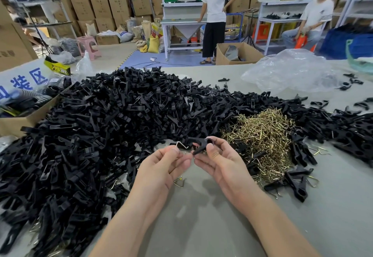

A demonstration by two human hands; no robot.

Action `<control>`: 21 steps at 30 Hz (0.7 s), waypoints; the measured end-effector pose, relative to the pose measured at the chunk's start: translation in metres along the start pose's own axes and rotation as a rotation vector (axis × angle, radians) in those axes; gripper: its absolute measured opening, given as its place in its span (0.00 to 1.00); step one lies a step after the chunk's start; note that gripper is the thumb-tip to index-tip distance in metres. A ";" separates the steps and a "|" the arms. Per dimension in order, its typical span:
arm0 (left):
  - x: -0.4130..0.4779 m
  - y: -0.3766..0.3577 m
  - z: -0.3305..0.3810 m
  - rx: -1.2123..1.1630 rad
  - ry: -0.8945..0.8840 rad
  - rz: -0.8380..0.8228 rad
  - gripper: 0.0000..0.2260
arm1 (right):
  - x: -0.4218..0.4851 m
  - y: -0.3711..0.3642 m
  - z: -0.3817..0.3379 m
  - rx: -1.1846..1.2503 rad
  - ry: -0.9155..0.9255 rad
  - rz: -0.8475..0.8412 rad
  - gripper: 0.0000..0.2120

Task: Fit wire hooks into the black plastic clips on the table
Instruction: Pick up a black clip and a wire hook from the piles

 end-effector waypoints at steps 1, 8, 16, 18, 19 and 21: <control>-0.001 -0.002 -0.002 -0.023 0.036 -0.003 0.05 | 0.000 -0.001 0.000 -0.045 0.031 -0.011 0.16; -0.005 -0.007 -0.016 -0.037 0.112 0.074 0.05 | -0.005 -0.003 -0.002 -0.248 0.177 -0.005 0.08; -0.005 -0.005 -0.023 -0.078 0.126 0.147 0.04 | -0.012 -0.010 -0.006 -0.319 0.249 -0.033 0.08; -0.006 -0.007 -0.024 -0.074 0.125 0.135 0.06 | -0.012 -0.010 -0.008 -0.376 0.298 -0.029 0.09; -0.006 -0.007 -0.023 -0.073 0.123 0.131 0.06 | -0.013 -0.010 -0.009 -0.413 0.328 -0.027 0.09; -0.007 -0.007 -0.023 -0.061 0.117 0.121 0.06 | -0.014 -0.010 -0.009 -0.492 0.374 -0.025 0.09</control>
Point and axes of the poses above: each hand's wrist, its own x-axis towards the middle knuckle, its own y-axis out of the back of the hand, z = x × y, the point moved 7 cm from there along x, towards the middle knuckle, and after that the axes turned 12 degrees about z, right-handed, at the moved point
